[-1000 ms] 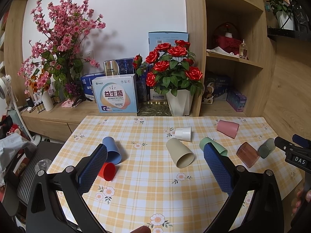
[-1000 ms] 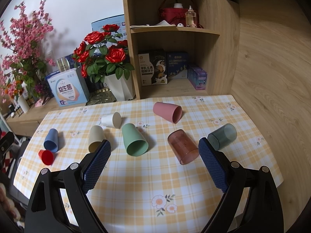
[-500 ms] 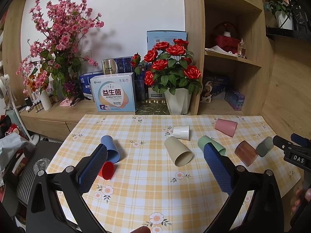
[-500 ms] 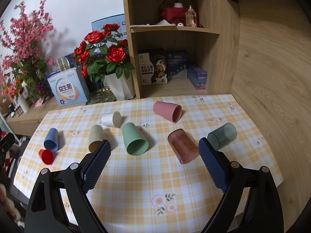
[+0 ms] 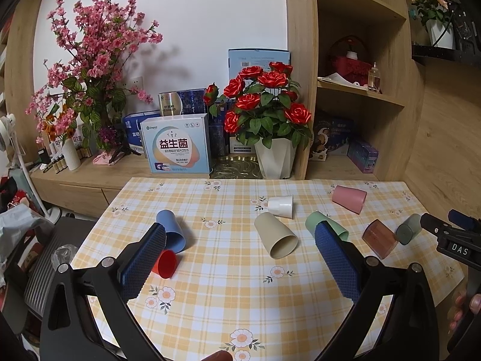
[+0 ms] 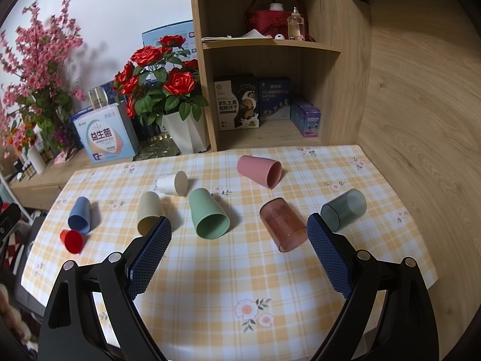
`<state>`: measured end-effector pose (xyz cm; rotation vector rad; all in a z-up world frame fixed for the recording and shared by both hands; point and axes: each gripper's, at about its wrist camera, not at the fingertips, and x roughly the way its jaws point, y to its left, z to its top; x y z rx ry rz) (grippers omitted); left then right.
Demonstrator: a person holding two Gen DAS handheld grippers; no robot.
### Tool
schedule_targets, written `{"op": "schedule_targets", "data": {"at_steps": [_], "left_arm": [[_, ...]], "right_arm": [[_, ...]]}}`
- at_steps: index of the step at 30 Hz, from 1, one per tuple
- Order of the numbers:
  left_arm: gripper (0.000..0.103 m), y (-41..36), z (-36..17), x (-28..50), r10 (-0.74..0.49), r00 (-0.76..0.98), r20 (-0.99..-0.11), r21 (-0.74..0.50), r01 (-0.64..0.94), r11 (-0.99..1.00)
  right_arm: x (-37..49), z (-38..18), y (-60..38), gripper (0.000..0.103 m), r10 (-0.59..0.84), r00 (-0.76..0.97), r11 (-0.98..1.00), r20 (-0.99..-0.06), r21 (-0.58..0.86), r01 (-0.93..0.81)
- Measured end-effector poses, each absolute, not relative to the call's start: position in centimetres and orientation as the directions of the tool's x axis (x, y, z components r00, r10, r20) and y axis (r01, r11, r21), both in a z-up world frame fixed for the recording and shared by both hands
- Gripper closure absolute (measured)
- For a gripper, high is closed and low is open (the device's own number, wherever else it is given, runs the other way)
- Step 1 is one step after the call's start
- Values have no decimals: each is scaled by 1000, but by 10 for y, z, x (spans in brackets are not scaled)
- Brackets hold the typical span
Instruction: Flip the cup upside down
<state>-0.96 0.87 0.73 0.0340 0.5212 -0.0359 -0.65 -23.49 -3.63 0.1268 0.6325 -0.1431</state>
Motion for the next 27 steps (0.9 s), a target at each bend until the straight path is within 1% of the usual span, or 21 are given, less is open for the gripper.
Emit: {"op": "schedule_targets", "data": {"at_steps": [10, 16, 21, 25, 27], "left_arm": [[6, 9, 7, -11, -26, 867, -497, 18, 40, 999], [6, 19, 5, -8, -43, 861, -507, -44, 25, 999], [6, 29, -1, -3, -60, 857, -512, -92, 15, 996], [6, 36, -9, 6, -63, 848, -526, -112, 5, 994], [6, 39, -13, 10, -75, 846, -529, -127, 8, 992]], "right_arm": [[-7, -37, -234, 15, -95, 795, 982, -598, 75, 174], [-8, -42, -234, 15, -99, 792, 981, -603, 75, 179], [-8, -47, -257, 15, -119, 791, 970, -600, 101, 222], [-6, -65, -293, 15, -114, 750, 951, -652, 148, 273], [-9, -79, -311, 15, -133, 724, 937, -677, 151, 314]]}}
